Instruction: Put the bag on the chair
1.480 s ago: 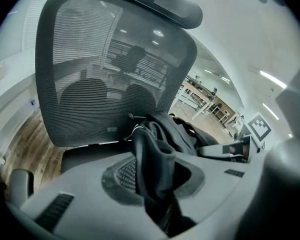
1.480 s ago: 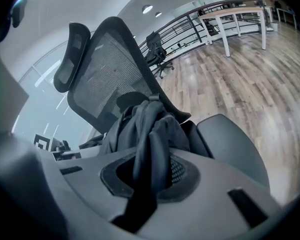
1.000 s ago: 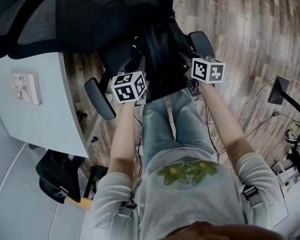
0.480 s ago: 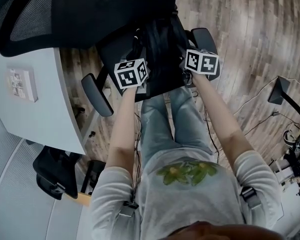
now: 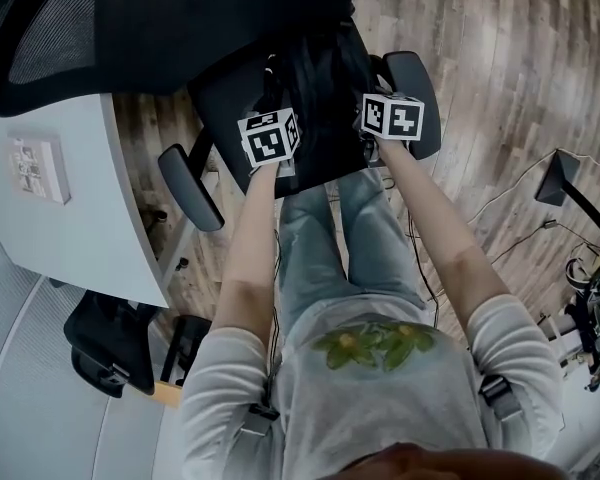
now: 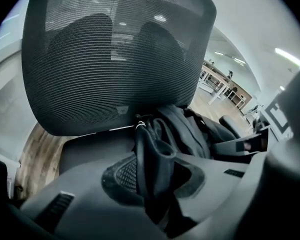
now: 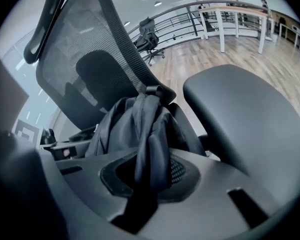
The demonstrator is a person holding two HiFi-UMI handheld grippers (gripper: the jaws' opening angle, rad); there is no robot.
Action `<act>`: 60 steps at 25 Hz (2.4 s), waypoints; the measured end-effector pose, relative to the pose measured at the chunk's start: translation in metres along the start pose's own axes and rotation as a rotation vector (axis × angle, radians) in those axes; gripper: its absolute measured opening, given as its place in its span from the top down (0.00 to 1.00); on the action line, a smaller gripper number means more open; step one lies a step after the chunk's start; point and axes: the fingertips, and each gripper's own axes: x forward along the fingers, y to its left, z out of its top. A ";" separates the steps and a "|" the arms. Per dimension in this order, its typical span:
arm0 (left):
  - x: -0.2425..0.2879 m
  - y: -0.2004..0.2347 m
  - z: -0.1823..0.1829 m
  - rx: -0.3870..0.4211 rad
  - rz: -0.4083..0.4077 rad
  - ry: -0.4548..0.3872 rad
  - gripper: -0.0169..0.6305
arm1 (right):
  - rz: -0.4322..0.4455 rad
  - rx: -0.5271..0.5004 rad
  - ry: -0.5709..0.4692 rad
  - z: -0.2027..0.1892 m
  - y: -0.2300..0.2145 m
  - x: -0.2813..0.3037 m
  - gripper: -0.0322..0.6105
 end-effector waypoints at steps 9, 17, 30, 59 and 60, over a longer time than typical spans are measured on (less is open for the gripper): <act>0.018 0.020 -0.018 -0.033 0.058 0.036 0.82 | -0.073 -0.171 0.034 -0.007 -0.010 0.014 0.84; 0.022 0.025 -0.019 0.012 0.100 0.062 0.80 | -0.064 -0.153 0.068 -0.008 -0.010 0.015 0.81; -0.025 0.009 0.014 0.077 0.121 -0.028 0.53 | -0.069 -0.110 0.058 -0.008 0.006 -0.026 0.49; -0.250 -0.084 0.071 0.160 -0.148 -0.302 0.88 | 0.105 -0.290 -0.388 0.020 0.110 -0.260 0.94; -0.255 -0.087 0.071 0.165 -0.145 -0.312 0.91 | 0.116 -0.303 -0.393 0.019 0.113 -0.264 0.94</act>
